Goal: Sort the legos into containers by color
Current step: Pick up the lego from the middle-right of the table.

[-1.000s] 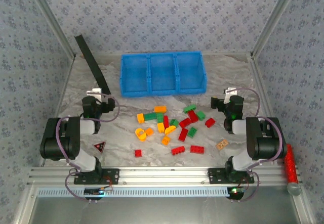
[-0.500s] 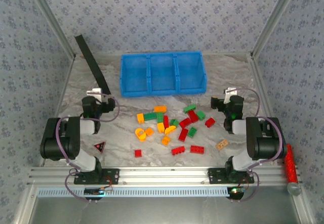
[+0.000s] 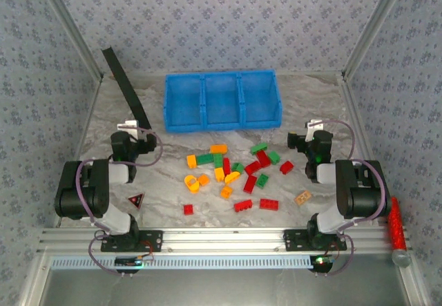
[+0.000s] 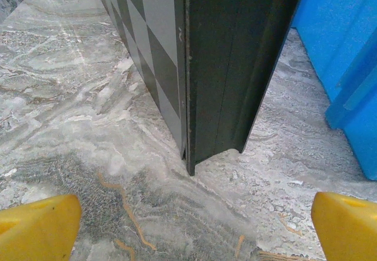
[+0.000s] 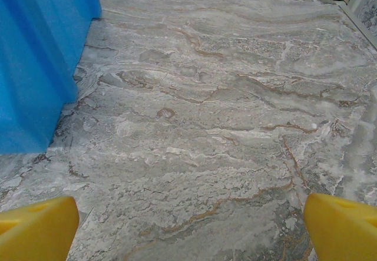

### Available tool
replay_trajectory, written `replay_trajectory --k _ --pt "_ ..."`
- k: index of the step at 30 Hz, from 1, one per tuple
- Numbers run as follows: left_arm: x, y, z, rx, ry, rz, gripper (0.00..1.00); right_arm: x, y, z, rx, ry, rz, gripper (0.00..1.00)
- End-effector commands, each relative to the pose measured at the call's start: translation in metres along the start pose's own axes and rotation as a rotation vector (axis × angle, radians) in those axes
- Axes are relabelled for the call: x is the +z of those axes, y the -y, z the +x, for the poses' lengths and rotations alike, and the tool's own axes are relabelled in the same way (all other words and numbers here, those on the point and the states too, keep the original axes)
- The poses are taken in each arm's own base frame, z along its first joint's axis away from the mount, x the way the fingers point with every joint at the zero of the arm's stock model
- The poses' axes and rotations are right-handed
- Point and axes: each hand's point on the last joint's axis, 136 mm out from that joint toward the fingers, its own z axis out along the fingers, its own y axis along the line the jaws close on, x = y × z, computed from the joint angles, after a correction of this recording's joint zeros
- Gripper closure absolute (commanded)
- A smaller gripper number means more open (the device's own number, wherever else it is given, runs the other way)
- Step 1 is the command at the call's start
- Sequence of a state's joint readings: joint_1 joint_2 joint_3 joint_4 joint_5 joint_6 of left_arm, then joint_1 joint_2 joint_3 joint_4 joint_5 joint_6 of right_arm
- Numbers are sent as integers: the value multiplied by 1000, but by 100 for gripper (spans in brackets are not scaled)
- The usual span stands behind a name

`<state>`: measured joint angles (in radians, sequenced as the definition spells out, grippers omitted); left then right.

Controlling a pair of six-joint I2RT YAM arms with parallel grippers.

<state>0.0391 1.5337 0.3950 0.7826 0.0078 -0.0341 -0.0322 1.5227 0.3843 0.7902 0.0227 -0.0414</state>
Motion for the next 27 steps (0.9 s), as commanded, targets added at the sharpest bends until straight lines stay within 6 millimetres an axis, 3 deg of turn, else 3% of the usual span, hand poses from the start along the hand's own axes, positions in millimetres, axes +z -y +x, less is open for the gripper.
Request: replay_trajectory --k 1,5,8,12,15,21,24,27 --pt "3 0 -18 -1 42 -3 0 0 4 -10 18 24 16 0" --pt "-4 -17 -43 -35 -37 -113 0 -9 17 -26 40 -64 118 0" --pt "-25 -30 -80 -93 -51 -225 0 -29 26 -38 166 -170 183 0" --pt "-52 -1 -140 -39 -23 -172 0 -61 20 -30 347 -337 218 0" --pt "-63 29 -163 27 -107 -99 0 -84 6 -13 493 -442 227 0" --pt "-66 80 -163 284 -228 28 0 -115 -34 28 778 -596 230 1" --pt "-63 95 -161 312 -230 70 0 -119 -52 38 806 -642 238 2" --pt "-59 107 -160 300 -240 117 0 -126 -57 56 800 -715 306 3"
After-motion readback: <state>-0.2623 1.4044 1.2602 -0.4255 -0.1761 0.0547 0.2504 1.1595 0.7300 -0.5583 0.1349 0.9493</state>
